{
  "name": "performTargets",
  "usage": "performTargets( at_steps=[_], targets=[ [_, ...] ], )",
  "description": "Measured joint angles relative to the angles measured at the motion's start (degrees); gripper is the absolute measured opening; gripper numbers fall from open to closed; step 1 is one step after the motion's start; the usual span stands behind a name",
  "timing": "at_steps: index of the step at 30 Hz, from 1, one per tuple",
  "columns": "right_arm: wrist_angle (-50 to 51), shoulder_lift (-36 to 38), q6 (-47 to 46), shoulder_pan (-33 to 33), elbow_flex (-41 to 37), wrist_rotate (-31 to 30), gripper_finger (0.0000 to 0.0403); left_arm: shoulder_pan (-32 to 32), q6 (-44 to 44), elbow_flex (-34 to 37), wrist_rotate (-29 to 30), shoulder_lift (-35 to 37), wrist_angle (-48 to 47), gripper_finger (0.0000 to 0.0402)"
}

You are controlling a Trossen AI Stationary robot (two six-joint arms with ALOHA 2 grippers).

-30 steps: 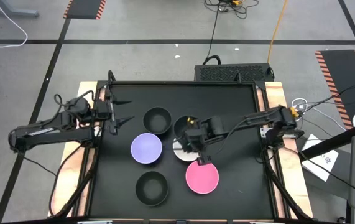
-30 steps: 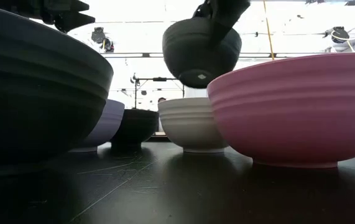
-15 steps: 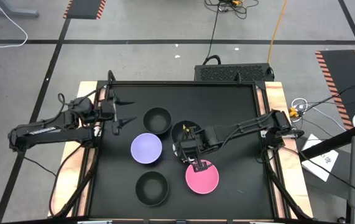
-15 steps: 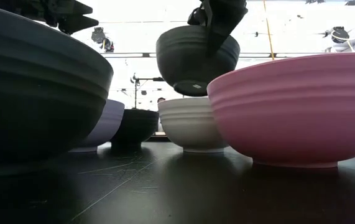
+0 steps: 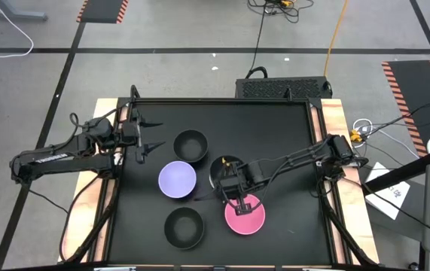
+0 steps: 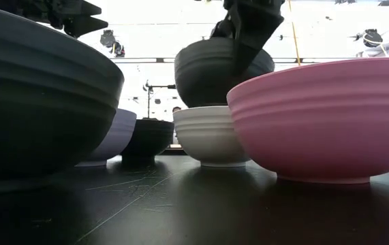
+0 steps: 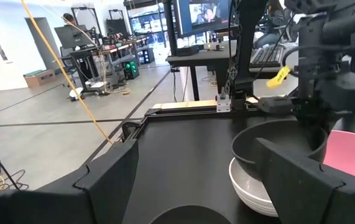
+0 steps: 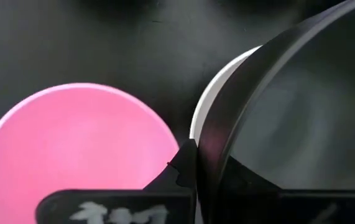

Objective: Nest bowls inside each other
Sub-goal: Stack the top right black bowl into the white bowl

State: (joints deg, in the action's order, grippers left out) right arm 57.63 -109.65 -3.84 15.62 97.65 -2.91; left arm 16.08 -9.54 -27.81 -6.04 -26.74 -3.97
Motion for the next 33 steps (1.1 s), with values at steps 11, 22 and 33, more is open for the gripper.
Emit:
performTargets(
  at_steps=[11,22,33],
  targets=[
    [-2.6,0.0,-0.1,-0.7,-3.6,-1.7,0.0,0.0,0.2,0.0,-0.2,0.0,0.0,0.0322],
    [-1.8,0.0,-2.4,-1.3,-7.7,-6.1,0.0,0.0,0.6,0.0,-1.5,0.0,-0.1,0.0322],
    [-1.7,0.0,-3.3,-2.7,-9.5,-5.9,0.0,0.0,0.9,0.0,-1.5,0.0,-0.2,0.0322]
  ],
)
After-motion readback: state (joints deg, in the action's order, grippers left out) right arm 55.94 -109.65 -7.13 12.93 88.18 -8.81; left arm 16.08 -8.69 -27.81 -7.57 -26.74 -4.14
